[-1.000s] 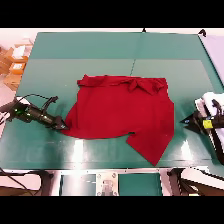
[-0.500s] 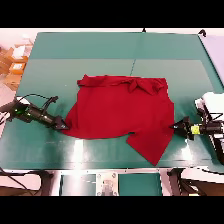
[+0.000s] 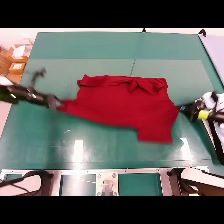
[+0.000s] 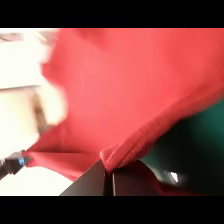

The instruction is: Fold the shirts.

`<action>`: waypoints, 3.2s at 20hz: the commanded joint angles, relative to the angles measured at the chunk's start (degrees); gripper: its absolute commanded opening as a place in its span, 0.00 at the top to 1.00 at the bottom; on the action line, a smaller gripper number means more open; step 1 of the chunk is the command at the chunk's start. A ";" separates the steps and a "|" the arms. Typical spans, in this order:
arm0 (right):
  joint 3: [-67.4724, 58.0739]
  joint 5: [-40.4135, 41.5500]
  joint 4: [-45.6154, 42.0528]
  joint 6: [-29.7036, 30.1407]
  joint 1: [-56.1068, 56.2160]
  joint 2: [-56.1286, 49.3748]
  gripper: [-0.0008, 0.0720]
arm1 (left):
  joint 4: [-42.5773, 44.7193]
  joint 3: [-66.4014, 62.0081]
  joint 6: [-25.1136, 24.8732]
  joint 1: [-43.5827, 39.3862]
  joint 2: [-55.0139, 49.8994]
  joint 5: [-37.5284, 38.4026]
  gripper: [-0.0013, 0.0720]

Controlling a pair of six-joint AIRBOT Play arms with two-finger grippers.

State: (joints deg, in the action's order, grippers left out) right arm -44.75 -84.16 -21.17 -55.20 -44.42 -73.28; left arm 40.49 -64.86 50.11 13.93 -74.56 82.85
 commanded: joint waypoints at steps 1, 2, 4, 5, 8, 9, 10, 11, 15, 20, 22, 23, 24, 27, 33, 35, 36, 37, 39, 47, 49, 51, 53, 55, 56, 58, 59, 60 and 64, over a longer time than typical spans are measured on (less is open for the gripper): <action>-10.43 -2.86 24.65 1.29 -0.09 11.06 0.97 | -8.83 -17.51 1.09 -0.02 12.76 -1.25 0.95; -14.36 -1.07 30.53 1.31 -0.13 14.91 0.97 | -9.99 -23.21 1.09 -0.02 16.02 -4.35 0.95; -23.32 5.88 37.92 1.36 -0.44 22.80 0.97 | -10.05 -34.60 2.10 0.00 21.68 -11.04 0.95; -27.82 9.81 38.77 1.33 -1.31 26.40 0.97 | -9.44 -39.91 2.12 0.00 24.00 -13.55 0.95; -41.35 20.06 38.32 2.03 -6.38 34.84 0.97 | -5.64 -52.41 6.16 -0.02 27.43 -16.70 0.95; -45.40 22.53 37.07 1.95 -7.98 36.26 0.97 | -2.73 -55.56 9.09 -0.02 27.91 -16.61 0.95; -48.76 24.06 34.84 1.92 -8.48 37.11 0.97 | 0.83 -56.83 12.04 -0.02 28.74 -16.76 0.95; -51.80 24.63 31.32 1.86 -8.35 37.44 0.97 | 4.90 -56.78 14.73 -0.02 29.51 -16.83 0.95; -51.91 23.93 17.86 -4.22 -8.33 37.24 0.97 | 19.87 -51.69 22.49 -0.02 29.20 -15.76 0.95; -30.49 22.18 13.20 -1.29 0.76 35.47 0.97 | 11.04 -31.21 16.04 -0.02 22.99 -13.25 0.95; -19.85 25.29 6.23 -1.27 8.20 32.54 0.97 | 8.20 -22.58 13.18 -0.02 17.99 -13.05 0.95; -14.67 28.22 3.37 -0.96 11.93 30.03 0.97 | 7.43 -18.67 11.45 -0.02 15.26 -13.70 0.95; -10.21 31.28 2.49 0.87 15.32 26.71 0.97 | 6.23 -14.84 8.94 -0.02 11.93 -14.99 0.95; -5.27 39.28 2.51 3.48 23.71 12.15 0.97 | 2.40 -8.41 2.16 -2.40 -0.63 -20.22 0.95; -24.26 37.31 7.21 0.48 24.85 -21.18 0.97 | 2.60 -18.75 3.41 -7.56 -23.37 -30.34 0.95; -32.11 34.77 7.17 -2.32 24.24 -27.21 0.97 | 3.23 -22.86 5.16 -7.15 -25.24 -30.62 0.95; -35.12 34.56 7.17 -3.39 24.06 -28.89 0.97 | 3.17 -24.46 5.55 -6.80 -25.59 -30.82 0.95; -37.05 34.60 6.97 -3.56 23.87 -29.57 0.97 | 3.13 -25.51 5.90 -6.60 -25.57 -30.91 0.95; -39.21 34.34 6.51 -3.56 23.08 -29.64 0.97 | 3.21 -26.91 6.19 -5.95 -25.55 -29.83 0.95; -42.82 30.12 6.36 -4.61 20.50 -29.64 0.97 | 0.09 -30.21 8.55 -2.75 -25.57 -27.96 0.95; -43.63 30.71 6.32 -4.57 21.57 -29.64 0.97 | -0.48 -30.18 8.55 -3.26 -25.66 -27.93 0.95; -43.65 30.05 5.70 -4.59 21.68 -29.64 0.97 | -0.13 -30.16 8.55 -3.48 -25.90 -26.64 0.95; -43.63 25.38 1.38 -5.62 20.48 -29.59 0.97 | 2.51 -30.05 9.62 -3.48 -25.92 -21.11 0.95; -43.50 19.87 -7.96 -9.75 19.47 -29.59 0.97 | 8.04 -29.92 12.68 -3.48 -25.94 -13.77 0.95; -43.15 17.46 -12.79 -11.23 19.19 -29.59 0.97 | 10.03 -29.66 13.20 -3.48 -26.01 -10.71 0.95; -41.83 13.29 -18.43 -11.93 19.06 -29.55 0.97 | 11.56 -27.36 14.45 -3.48 -25.99 -6.97 0.95; -41.00 11.98 -20.35 -12.00 19.06 -29.55 0.97 | 11.76 -25.53 14.69 -3.48 -25.99 -5.68 0.95; -40.24 11.06 -22.47 -12.59 19.06 -29.55 0.97 | 11.78 -23.04 15.39 -3.48 -25.99 -4.94 0.95; -36.92 10.27 -33.07 -15.43 19.06 -29.55 0.97 | 13.55 -14.95 15.72 -3.48 -25.99 -4.17 0.95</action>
State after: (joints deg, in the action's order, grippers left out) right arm -83.64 -71.72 -45.21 -68.34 -25.28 -102.87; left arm 51.94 -84.51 65.08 10.48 -100.51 76.23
